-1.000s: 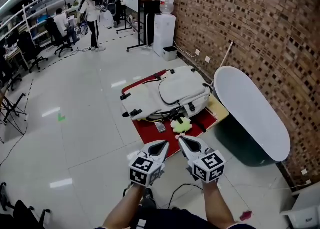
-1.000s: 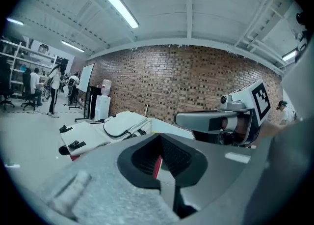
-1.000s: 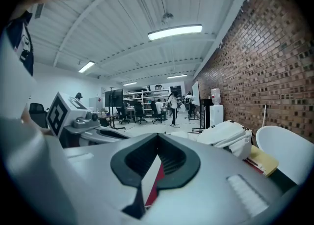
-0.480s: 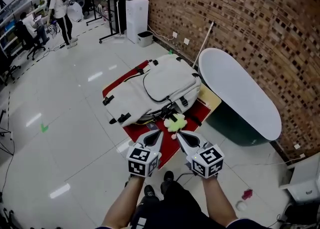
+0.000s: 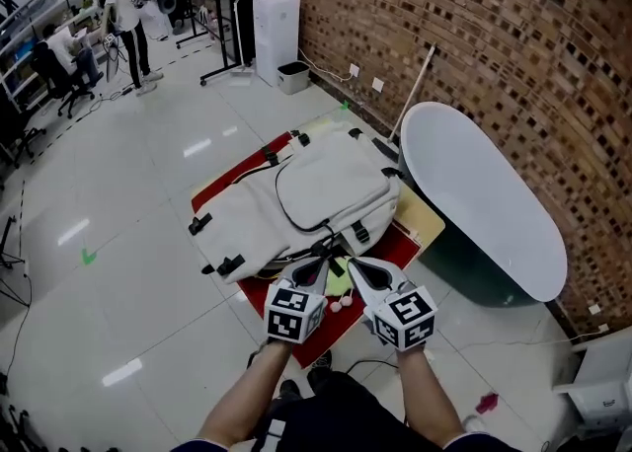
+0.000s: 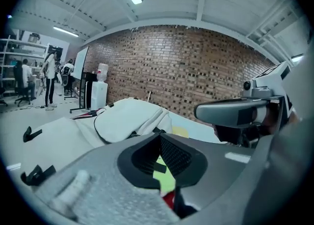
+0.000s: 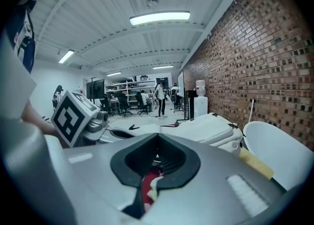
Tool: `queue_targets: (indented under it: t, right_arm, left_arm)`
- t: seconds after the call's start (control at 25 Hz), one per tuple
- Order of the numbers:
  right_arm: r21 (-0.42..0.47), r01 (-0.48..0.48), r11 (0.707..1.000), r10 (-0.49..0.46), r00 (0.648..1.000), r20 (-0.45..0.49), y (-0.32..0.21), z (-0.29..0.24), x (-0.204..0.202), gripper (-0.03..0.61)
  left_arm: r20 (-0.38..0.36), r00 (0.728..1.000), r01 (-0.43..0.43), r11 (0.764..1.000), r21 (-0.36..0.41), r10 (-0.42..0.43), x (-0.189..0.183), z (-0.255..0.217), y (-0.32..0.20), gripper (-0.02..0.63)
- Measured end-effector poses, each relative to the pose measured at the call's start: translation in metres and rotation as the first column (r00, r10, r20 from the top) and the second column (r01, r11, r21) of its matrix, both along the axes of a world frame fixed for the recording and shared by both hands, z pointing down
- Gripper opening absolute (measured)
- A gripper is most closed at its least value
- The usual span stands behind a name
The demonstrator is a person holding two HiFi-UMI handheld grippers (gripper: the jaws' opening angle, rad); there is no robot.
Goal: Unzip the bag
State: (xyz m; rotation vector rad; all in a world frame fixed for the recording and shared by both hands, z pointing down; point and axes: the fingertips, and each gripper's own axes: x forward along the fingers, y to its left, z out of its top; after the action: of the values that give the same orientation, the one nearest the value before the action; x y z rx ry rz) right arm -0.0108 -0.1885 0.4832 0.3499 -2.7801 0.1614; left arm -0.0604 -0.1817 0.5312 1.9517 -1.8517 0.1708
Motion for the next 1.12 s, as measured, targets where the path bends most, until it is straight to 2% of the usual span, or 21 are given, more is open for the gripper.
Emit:
queue_targets:
  t: [0.28, 0.36, 0.4, 0.6, 0.92, 1.04, 1.12]
  right_arm:
    - [-0.022, 0.056, 0.998, -0.056, 0.998, -0.011, -0.051, 0.021, -0.018, 0.006]
    - [-0.033, 0.072, 0.997, -0.072, 0.997, -0.016, -0.057, 0.026, -0.022, 0.006]
    - [-0.039, 0.076, 0.996, -0.077, 0.997, -0.02, -0.061, 0.029, -0.023, 0.006]
    - [-0.058, 0.084, 0.995, -0.086, 0.996, -0.036, -0.084, 0.04, -0.028, 0.006]
    - [-0.082, 0.076, 0.994, -0.08, 0.996, -0.041, -0.105, 0.051, -0.033, 0.006]
    - [-0.089, 0.075, 0.993, -0.079, 0.996, -0.042, -0.11, 0.054, -0.034, 0.006]
    - [-0.095, 0.077, 0.993, -0.081, 0.996, -0.043, -0.111, 0.057, -0.035, 0.006]
  left_arm:
    - [0.052, 0.995, 0.095, 0.989, -0.111, -0.09, -0.018, 0.037, -0.052, 0.005]
    - [0.036, 0.993, 0.112, 0.984, -0.137, -0.108, -0.021, 0.044, -0.06, 0.006]
    - [0.026, 0.993, 0.118, 0.982, -0.15, -0.116, -0.022, 0.049, -0.064, 0.073]
    - [0.023, 0.985, 0.174, 0.965, -0.197, -0.173, -0.035, 0.068, -0.087, 0.121]
    - [-0.034, 0.965, 0.239, 0.926, -0.292, -0.26, -0.043, 0.096, -0.097, 0.141]
    - [-0.047, 0.965, 0.233, 0.923, -0.307, -0.26, -0.044, 0.101, -0.099, 0.141]
    - [-0.083, 0.963, 0.221, 0.925, -0.309, -0.258, -0.043, 0.102, -0.099, 0.137]
